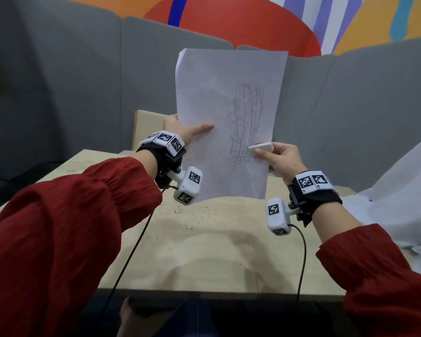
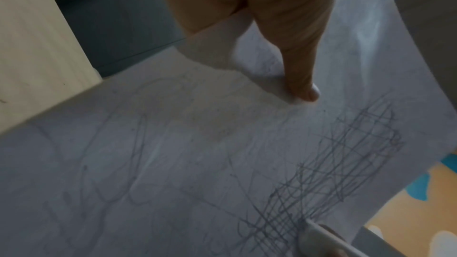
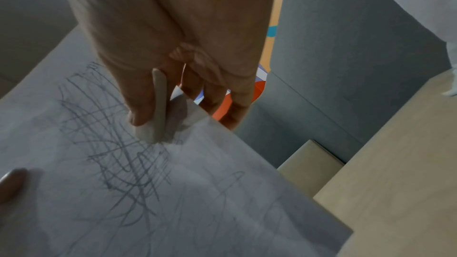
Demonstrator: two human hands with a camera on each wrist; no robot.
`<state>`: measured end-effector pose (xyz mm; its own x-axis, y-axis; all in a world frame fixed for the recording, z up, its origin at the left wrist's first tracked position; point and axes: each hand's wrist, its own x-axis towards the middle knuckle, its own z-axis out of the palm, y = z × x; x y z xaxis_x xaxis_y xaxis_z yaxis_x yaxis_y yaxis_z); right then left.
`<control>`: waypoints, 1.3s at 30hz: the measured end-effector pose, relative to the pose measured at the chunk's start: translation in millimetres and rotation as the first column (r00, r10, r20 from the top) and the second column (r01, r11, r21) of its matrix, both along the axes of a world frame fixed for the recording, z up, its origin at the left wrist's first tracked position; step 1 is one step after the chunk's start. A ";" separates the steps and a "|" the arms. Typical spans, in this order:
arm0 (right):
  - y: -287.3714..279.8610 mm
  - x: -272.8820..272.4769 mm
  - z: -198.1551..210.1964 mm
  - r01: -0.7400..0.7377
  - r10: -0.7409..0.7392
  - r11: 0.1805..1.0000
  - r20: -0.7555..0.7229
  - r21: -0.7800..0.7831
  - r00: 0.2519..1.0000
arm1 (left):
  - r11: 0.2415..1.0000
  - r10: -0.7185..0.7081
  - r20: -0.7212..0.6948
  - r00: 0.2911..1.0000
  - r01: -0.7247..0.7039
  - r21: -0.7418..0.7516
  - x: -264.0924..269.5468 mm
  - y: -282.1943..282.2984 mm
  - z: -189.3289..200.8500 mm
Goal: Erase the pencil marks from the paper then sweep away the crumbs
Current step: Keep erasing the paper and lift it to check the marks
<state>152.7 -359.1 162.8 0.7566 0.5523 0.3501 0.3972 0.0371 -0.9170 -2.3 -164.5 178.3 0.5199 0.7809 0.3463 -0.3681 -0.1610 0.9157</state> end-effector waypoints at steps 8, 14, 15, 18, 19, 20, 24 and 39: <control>-12.6 0.9 -12.4 0.029 -0.029 1.000 0.028 0.010 0.999 | 1.000 -0.004 0.005 1.000 0.004 -0.015 3.0 19.5 -10.9; -10.6 5.1 -27.0 0.050 -0.051 0.998 0.038 0.023 0.998 | 0.988 -0.057 -0.010 0.998 0.055 -0.143 -2.1 25.2 -27.6; -9.2 4.1 -28.9 0.054 -0.055 0.998 0.040 0.023 0.998 | 0.987 -0.057 -0.024 0.998 0.053 -0.151 -3.9 23.9 -31.2; -3.8 4.3 -39.2 0.070 -0.070 0.997 0.030 0.016 0.997 | 0.988 -0.084 -0.117 0.990 0.067 -0.139 -8.6 19.8 -47.5; -1.4 5.9 -44.2 0.095 -0.095 0.995 0.012 0.007 0.995 | 0.990 -0.087 -0.163 0.983 0.068 -0.120 -10.5 17.1 -52.8; 0.9 8.2 -50.1 0.134 -0.135 0.991 -0.009 -0.013 0.991 | 0.993 -0.081 -0.196 0.977 0.062 -0.100 -11.3 15.6 -58.1; 2.2 4.3 -66.1 0.317 -0.302 0.933 0.110 -0.172 0.947 | 0.997 0.001 -0.269 0.963 -0.020 -0.070 -10.3 21.0 -72.3; 25.2 -56.0 -123.6 0.012 0.191 0.434 0.105 -0.901 0.976 | 0.994 0.106 -0.615 0.782 -0.078 0.072 -16.9 34.6 -130.0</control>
